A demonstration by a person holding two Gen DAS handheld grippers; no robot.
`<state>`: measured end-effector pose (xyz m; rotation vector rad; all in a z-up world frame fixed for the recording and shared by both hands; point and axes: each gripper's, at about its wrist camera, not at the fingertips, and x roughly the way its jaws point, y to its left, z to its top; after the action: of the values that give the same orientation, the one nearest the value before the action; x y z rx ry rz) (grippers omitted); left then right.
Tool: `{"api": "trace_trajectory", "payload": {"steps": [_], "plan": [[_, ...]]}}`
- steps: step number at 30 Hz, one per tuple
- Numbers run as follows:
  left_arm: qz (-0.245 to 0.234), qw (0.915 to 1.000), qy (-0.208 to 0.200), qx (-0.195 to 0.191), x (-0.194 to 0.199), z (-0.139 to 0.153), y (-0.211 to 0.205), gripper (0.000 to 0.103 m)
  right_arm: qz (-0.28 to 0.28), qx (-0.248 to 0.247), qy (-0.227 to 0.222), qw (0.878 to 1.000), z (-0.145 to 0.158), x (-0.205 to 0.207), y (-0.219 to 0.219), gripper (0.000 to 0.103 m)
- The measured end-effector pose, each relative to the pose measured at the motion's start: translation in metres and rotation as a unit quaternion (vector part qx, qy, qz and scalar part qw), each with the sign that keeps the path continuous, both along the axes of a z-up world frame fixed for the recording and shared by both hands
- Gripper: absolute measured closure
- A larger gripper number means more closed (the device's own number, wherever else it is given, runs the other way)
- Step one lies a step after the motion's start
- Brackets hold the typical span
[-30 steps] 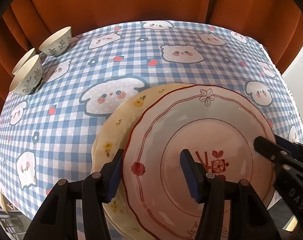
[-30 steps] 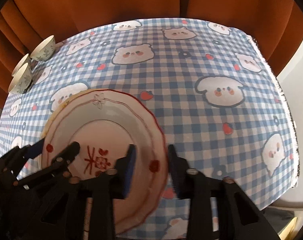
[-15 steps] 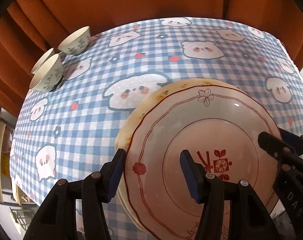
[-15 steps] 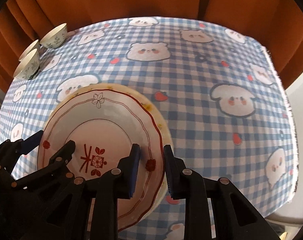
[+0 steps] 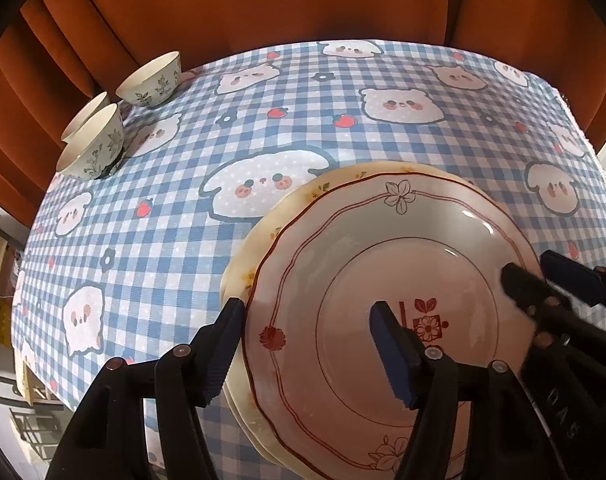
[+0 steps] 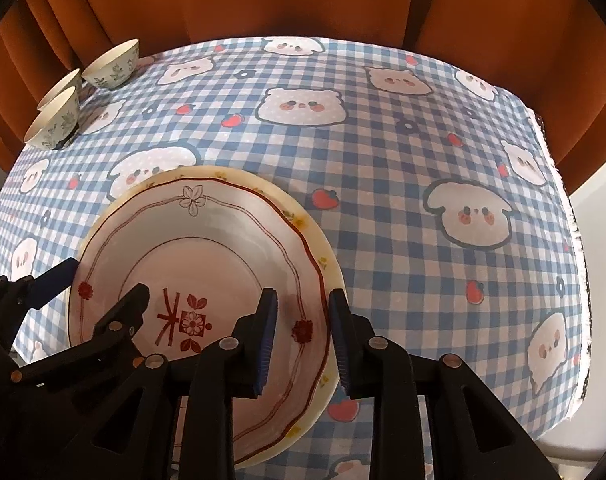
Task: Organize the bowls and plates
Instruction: 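Lower the dish onto the yellow-flower plates and open the right gripper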
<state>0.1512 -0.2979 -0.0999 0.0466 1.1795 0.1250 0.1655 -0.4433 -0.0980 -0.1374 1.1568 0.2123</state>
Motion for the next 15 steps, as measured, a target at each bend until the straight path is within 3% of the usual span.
{"api": "trace_trajectory", "payload": {"steps": [2, 7, 15], "plan": [[0.003, 1.0000, 0.001, -0.007, 0.000, 0.001, 0.004, 0.036, -0.004, -0.006, -0.009, 1.000, 0.002, -0.001, 0.000, 0.049], [-0.007, 0.9996, 0.002, -0.029, -0.004, 0.008, 0.009, 0.026, -0.015, 0.015, -0.018, 1.000, 0.014, -0.001, -0.006, 0.029], [-0.020, 0.9986, -0.028, -0.041, -0.008, 0.026, 0.037, 0.021, -0.011, 0.031, -0.026, 0.999, 0.032, -0.006, 0.021, 0.029]]}}
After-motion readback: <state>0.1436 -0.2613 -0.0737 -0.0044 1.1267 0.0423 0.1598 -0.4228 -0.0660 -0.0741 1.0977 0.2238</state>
